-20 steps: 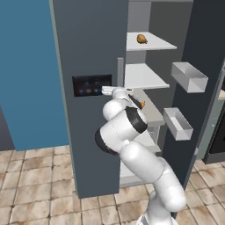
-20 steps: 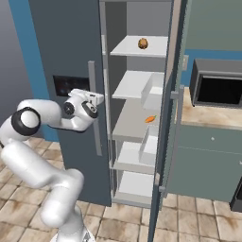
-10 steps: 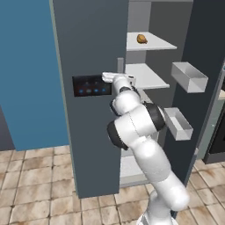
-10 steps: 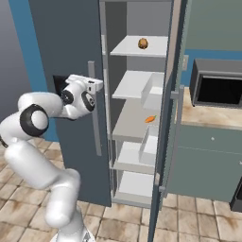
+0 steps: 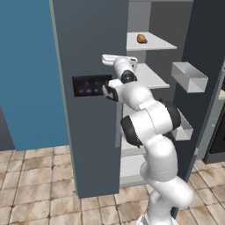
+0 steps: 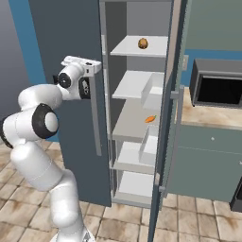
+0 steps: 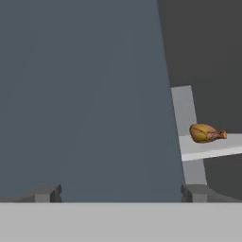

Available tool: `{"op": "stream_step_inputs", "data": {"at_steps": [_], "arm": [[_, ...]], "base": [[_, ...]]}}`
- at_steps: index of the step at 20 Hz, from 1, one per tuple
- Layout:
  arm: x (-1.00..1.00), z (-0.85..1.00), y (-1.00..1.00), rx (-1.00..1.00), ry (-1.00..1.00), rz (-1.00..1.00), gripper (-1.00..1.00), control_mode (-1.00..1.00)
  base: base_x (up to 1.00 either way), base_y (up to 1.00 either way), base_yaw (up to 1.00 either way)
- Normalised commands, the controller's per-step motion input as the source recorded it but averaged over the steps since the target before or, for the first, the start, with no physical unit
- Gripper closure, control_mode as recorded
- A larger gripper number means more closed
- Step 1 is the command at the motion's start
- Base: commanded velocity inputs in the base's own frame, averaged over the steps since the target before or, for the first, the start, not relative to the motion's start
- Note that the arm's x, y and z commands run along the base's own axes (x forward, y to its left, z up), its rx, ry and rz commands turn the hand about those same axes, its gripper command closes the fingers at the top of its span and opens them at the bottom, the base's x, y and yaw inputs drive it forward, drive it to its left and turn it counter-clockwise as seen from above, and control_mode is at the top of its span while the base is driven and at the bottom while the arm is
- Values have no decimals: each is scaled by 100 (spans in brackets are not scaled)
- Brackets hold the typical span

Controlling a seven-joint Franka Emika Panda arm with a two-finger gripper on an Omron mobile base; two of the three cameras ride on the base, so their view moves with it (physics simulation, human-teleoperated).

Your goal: Pick up the frozen chicken drumstick from the freezer, place it on any shelf in the fridge, and close the fridge and freezer doors when done.

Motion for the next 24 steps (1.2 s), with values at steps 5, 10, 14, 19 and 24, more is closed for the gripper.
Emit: {"op": "stream_step_inputs", "data": {"at_steps": [5, 10, 14, 19, 24], "arm": [[0, 100, 42, 0, -9, -3, -100, -100], [-53, 100, 14, -1, 1, -2, -100, -100], [-100, 100, -23, -2, 17, 0, -100, -100], [-100, 67, -53, -3, 21, 0, -100, -100], [-100, -20, -70, -9, 16, 0, -100, -100]], "base": [[0, 0, 0], [0, 0, 0], [0, 0, 0], [0, 0, 0], [0, 0, 0]]}}
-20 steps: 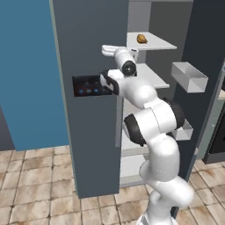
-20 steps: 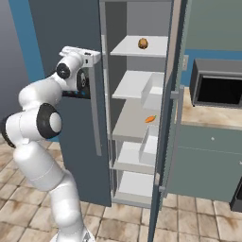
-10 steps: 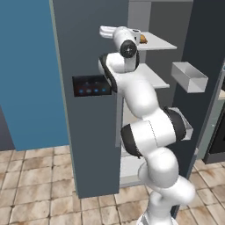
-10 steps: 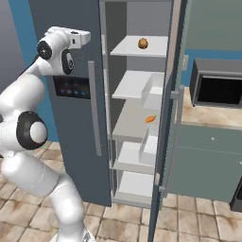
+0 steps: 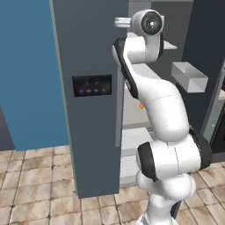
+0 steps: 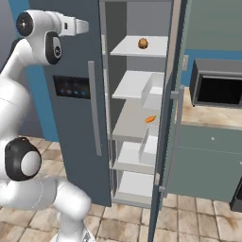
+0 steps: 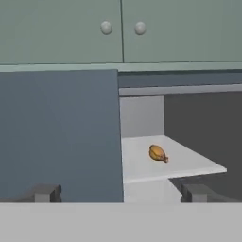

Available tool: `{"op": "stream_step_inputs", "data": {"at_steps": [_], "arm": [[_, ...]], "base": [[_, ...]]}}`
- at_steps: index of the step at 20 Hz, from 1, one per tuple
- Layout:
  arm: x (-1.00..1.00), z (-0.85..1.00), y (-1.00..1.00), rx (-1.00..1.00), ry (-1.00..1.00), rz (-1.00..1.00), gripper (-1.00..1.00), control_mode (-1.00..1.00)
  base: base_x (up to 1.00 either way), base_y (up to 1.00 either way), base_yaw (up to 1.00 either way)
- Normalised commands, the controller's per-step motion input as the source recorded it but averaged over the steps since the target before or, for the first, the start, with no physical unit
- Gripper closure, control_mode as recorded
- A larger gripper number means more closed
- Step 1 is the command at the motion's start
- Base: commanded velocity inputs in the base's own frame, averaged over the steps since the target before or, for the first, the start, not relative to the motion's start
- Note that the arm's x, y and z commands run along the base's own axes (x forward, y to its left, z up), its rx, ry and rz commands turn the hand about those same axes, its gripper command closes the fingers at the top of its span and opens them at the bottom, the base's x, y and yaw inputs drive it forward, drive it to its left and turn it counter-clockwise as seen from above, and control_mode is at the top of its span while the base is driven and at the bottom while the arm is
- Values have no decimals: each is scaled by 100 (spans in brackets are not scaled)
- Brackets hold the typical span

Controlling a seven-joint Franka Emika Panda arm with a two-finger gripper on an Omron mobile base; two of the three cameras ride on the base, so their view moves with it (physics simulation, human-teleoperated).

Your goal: Pick up the frozen chicken drumstick from the freezer, place it on any shelf in the fridge, and close the fridge and freezer doors when done.

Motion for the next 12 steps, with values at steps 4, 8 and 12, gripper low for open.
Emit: {"op": "stream_step_inputs", "data": {"at_steps": [4, 8, 12], "arm": [[-100, -90, -75, -13, 11, 6, -100, -100], [-100, -96, -34, -11, 12, 9, -100, -100], [-31, -11, 0, 0, 0, 2, -100, -100]], "base": [[0, 0, 0], [0, 0, 0], [0, 0, 0]]}}
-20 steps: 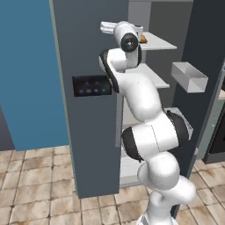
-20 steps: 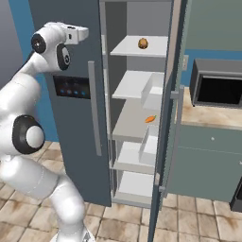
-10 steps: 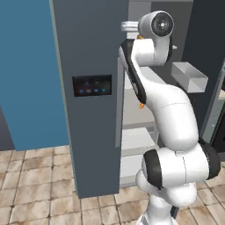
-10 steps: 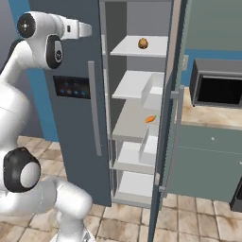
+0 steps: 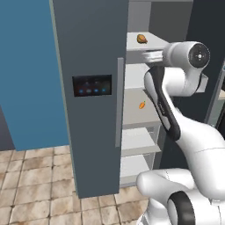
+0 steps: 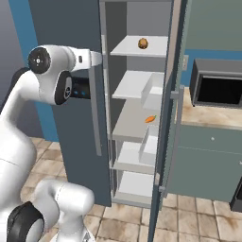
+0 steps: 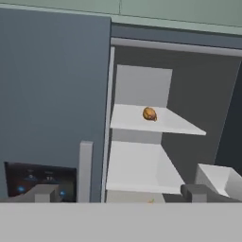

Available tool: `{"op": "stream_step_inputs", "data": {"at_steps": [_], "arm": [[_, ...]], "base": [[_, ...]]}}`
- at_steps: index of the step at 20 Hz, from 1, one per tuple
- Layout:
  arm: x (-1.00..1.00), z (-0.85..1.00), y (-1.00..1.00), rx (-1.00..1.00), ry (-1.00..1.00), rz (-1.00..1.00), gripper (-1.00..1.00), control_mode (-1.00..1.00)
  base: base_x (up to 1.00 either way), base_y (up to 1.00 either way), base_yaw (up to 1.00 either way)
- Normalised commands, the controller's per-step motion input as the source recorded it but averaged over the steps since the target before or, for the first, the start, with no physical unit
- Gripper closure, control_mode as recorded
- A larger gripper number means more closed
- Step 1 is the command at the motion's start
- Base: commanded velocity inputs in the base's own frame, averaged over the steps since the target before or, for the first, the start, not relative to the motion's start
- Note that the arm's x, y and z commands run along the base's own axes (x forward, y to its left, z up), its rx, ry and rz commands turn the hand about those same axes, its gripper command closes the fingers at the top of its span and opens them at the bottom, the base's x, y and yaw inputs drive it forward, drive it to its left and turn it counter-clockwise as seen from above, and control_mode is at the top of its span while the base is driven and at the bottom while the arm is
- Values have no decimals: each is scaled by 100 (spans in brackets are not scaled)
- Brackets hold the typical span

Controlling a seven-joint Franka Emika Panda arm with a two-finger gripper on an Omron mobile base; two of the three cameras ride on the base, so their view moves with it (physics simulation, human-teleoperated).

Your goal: Pick up the frozen chicken drumstick from the freezer, place it on any shelf in the fridge, and close the fridge and freezer doors when done.

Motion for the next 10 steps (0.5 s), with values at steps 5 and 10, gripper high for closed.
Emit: {"op": "stream_step_inputs", "data": {"at_steps": [5, 10], "arm": [[-7, 0, 0, 0, 0, 0, -100, -100], [-89, -1, -43, 0, 0, 0, -100, -100]], "base": [[0, 0, 0], [0, 0, 0]]}}
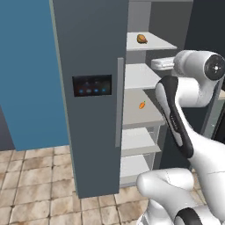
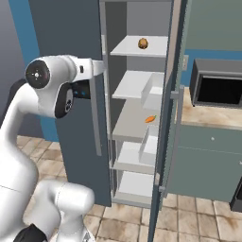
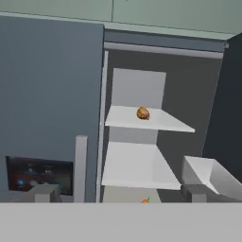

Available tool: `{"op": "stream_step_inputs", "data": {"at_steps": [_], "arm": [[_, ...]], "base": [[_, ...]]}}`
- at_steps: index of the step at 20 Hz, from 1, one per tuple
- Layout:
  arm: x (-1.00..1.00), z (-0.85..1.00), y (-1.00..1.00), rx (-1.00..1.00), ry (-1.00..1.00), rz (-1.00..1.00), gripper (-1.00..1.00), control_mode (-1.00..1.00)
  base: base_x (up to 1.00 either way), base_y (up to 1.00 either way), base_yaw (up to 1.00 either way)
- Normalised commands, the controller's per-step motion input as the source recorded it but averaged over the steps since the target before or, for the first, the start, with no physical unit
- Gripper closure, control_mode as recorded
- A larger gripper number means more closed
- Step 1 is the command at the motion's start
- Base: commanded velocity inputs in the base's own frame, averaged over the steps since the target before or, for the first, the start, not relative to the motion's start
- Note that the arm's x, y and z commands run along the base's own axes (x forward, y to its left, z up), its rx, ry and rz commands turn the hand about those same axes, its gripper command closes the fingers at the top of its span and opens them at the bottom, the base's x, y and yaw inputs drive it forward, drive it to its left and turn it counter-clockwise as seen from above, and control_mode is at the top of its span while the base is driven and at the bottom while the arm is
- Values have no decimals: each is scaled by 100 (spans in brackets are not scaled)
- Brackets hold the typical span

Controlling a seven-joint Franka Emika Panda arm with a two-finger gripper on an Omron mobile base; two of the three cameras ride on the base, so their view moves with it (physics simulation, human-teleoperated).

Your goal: Pick up the frozen chicken drumstick from the freezer, place it on any shelf in the fridge, and close the fridge and freezer doors when done.

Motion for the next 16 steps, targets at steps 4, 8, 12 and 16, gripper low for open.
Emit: {"op": "stream_step_inputs", "data": {"at_steps": [4, 8, 12, 16], "arm": [[-100, 0, -56, 0, 0, 0, -100, -100], [-100, -1, -51, 0, 0, 0, -100, -100], [-100, 0, -57, 0, 0, 0, -100, -100], [-84, 0, -70, 0, 0, 0, -100, -100]], "base": [[0, 0, 0], [0, 0, 0], [0, 0, 0], [0, 0, 0]]}}
